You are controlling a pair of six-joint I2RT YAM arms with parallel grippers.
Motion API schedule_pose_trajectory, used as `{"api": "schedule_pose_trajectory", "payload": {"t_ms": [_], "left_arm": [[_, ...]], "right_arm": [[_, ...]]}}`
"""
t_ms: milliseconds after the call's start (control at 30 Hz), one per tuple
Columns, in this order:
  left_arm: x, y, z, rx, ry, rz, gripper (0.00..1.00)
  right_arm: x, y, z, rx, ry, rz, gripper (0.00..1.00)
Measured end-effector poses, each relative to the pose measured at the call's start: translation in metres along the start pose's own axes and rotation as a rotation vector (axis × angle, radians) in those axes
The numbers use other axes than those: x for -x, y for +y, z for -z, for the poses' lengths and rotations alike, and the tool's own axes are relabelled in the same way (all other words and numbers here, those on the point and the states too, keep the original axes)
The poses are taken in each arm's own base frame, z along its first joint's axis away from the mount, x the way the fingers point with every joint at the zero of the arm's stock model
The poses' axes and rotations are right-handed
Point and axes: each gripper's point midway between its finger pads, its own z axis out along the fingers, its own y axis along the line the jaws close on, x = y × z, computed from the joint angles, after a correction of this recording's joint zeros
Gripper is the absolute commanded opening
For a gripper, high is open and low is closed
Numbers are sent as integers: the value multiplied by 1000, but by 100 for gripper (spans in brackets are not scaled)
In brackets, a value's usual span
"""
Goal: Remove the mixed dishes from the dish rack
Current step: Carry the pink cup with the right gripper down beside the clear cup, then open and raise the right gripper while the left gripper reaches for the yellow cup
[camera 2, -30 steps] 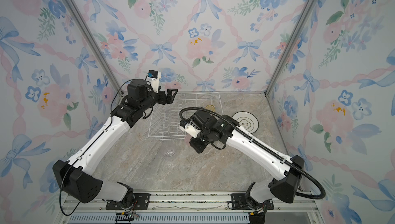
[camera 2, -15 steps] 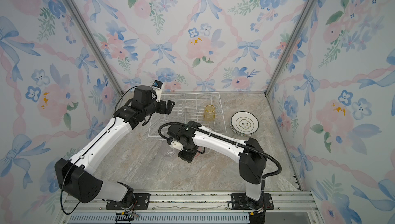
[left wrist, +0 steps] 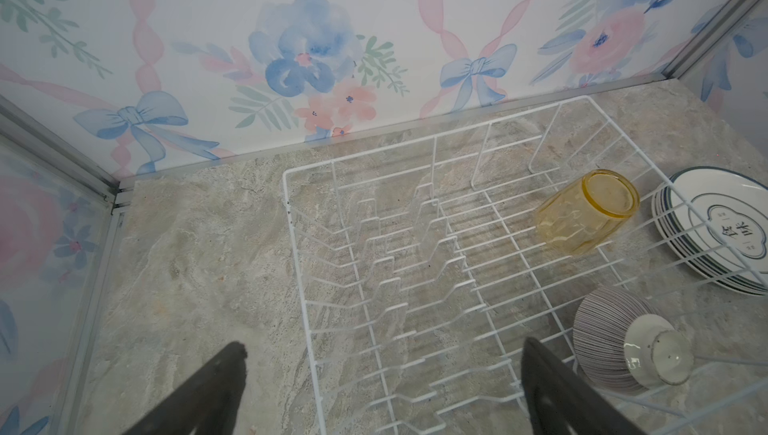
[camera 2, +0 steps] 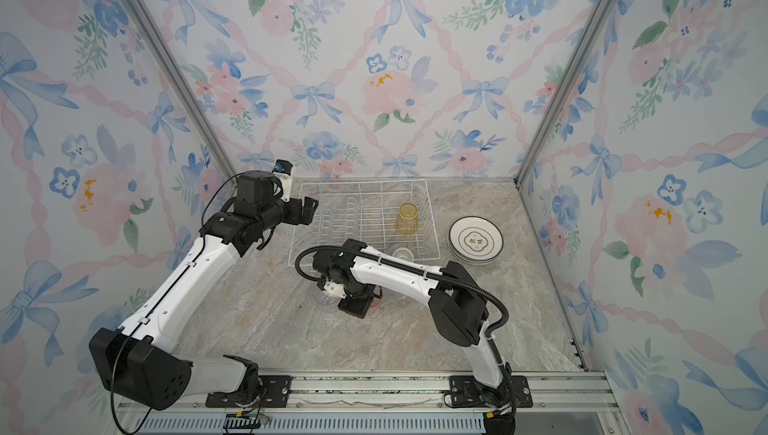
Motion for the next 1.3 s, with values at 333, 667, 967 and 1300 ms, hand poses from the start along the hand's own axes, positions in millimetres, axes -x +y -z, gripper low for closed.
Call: {"api": "schedule_pose_trajectory", "payload": {"t_ms": [333, 667, 967, 1300], "left_arm": [[-3, -2, -1, -17, 7, 3, 98], [-3, -4, -1, -35, 8, 3, 98], [-3, -8, -1, -57, 9, 4, 98], [-16, -28, -29, -99, 96, -2, 98]], "right_arm": [[6, -6, -7, -24, 15, 15, 2], [10, -6, -4, -27, 1, 26, 22], [14, -6, 4, -24, -39, 16, 49], [6, -43, 151, 38, -568, -173, 71]]}}
